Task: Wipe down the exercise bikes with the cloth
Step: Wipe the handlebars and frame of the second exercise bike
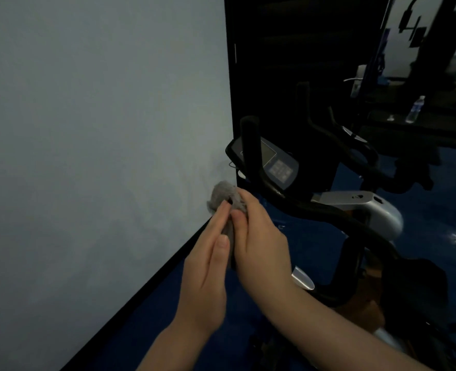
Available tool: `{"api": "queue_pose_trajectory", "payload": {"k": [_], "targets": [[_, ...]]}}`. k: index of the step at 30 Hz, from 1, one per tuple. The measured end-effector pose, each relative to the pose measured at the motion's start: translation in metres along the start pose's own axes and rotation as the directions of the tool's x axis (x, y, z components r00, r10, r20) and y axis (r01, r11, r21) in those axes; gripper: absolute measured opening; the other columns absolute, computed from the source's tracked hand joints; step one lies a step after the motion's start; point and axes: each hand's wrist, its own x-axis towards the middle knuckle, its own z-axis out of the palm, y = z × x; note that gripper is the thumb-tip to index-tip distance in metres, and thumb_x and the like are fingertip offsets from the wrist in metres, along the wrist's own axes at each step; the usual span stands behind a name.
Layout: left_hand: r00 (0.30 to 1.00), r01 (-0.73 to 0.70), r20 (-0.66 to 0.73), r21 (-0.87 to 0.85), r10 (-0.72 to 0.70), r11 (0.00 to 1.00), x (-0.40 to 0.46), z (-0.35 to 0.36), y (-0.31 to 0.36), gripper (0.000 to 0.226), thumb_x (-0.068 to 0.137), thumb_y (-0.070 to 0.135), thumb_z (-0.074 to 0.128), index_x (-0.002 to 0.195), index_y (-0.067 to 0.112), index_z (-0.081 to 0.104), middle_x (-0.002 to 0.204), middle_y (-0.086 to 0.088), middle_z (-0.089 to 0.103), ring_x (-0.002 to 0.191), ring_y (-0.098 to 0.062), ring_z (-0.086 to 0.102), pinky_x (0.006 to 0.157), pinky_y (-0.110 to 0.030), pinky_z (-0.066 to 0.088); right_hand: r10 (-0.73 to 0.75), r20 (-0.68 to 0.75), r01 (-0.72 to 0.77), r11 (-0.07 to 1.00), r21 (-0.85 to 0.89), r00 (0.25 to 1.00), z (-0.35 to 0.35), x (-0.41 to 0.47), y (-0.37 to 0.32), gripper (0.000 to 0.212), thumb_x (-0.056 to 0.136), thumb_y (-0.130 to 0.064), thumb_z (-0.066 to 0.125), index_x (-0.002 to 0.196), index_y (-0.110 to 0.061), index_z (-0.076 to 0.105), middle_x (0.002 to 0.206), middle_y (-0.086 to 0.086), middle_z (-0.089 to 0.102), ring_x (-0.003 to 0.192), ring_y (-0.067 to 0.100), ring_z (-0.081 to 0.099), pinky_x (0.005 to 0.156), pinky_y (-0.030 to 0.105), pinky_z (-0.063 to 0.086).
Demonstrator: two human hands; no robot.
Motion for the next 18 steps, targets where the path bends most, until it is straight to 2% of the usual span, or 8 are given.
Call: {"api": "queue_pose_trajectory", "payload": {"k": [2, 5, 7, 12, 14, 16, 18], "targets": [[1.0, 0.003, 0.027, -0.026, -0.002, 1.0, -0.002, -0.004, 0.002, 0.042, 0.097, 0.041, 0.035, 0.138, 0.038, 0.041, 0.144, 0.026, 0.043, 0.137, 0.001, 0.037, 0.103, -0.007, 0.031, -0.073, -0.074, 0.074, 0.997, 0.011, 0.995, 0.002, -0.007, -0.002, 0.041, 0.097, -0.036, 0.042, 0.138, -0.036, 0.043, 0.134, -0.018, 0.053, 0.114, -0.006, 0.05, 0.095, 0.021, 0.044], [0.996, -0.02, 0.083, -0.051, 0.024, 0.998, -0.008, -0.011, 0.002, 0.044, 0.099, 0.04, 0.034, 0.142, 0.037, 0.038, 0.148, 0.024, 0.039, 0.139, 0.0, 0.033, 0.106, -0.007, 0.029, -0.27, -0.146, 0.241, 0.952, -0.187, 0.952, -0.004, -0.022, 0.007, 0.046, 0.093, -0.017, 0.056, 0.138, -0.023, 0.048, 0.143, -0.006, 0.048, 0.118, 0.007, 0.056, 0.091, 0.029, 0.052], [0.991, -0.043, 0.129, -0.027, 0.046, 0.999, -0.014, -0.013, 0.0, 0.046, 0.1, 0.041, 0.032, 0.145, 0.038, 0.034, 0.152, 0.022, 0.033, 0.141, -0.001, 0.029, 0.108, -0.008, 0.026, -0.322, -0.174, 0.268, 0.923, -0.277, 0.931, -0.008, -0.029, 0.013, 0.046, 0.091, -0.01, 0.059, 0.136, -0.018, 0.05, 0.143, -0.002, 0.047, 0.115, 0.013, 0.06, 0.085, 0.034, 0.056], [0.954, -0.02, 0.298, 0.025, 0.012, 0.999, -0.045, -0.005, -0.02, 0.049, 0.1, 0.042, 0.035, 0.148, 0.039, 0.027, 0.155, 0.022, 0.028, 0.143, 0.0, 0.026, 0.108, -0.01, 0.025, -0.26, -0.197, 0.175, 0.914, -0.366, 0.945, -0.018, -0.063, 0.031, 0.037, 0.094, -0.018, 0.056, 0.13, -0.014, 0.056, 0.136, 0.0, 0.055, 0.122, 0.01, 0.054, 0.098, 0.029, 0.049], [0.92, 0.032, 0.388, 0.052, -0.05, 0.998, -0.065, 0.004, -0.034, 0.049, 0.097, 0.044, 0.037, 0.145, 0.047, 0.028, 0.153, 0.026, 0.029, 0.141, 0.003, 0.027, 0.107, -0.008, 0.025, -0.196, -0.221, 0.099, 0.917, -0.386, 0.955, -0.03, -0.087, 0.043, 0.036, 0.094, -0.019, 0.053, 0.13, -0.014, 0.057, 0.136, 0.0, 0.055, 0.125, 0.009, 0.052, 0.102, 0.027, 0.044], [0.867, 0.144, 0.47, 0.075, -0.163, 0.987, -0.087, 0.014, -0.049, 0.046, 0.096, 0.047, 0.04, 0.139, 0.058, 0.028, 0.148, 0.034, 0.031, 0.138, 0.009, 0.028, 0.107, -0.007, 0.027, -0.091, -0.262, -0.012, 0.93, -0.368, 0.961, -0.048, -0.117, 0.055, 0.038, 0.094, -0.017, 0.054, 0.131, -0.013, 0.056, 0.137, 0.0, 0.053, 0.128, 0.006, 0.048, 0.106, 0.023, 0.04], [0.779, 0.235, 0.566, 0.138, -0.272, 0.962, -0.107, 0.029, -0.062, 0.041, 0.095, 0.047, 0.044, 0.129, 0.068, 0.034, 0.142, 0.04, 0.035, 0.135, 0.014, 0.029, 0.109, -0.012, 0.029, 0.011, -0.292, -0.118, 0.929, -0.35, 0.956, -0.066, -0.149, 0.068, 0.04, 0.093, -0.015, 0.053, 0.133, -0.014, 0.054, 0.138, -0.001, 0.053, 0.129, 0.004, 0.046, 0.106, 0.019, 0.037]]}}
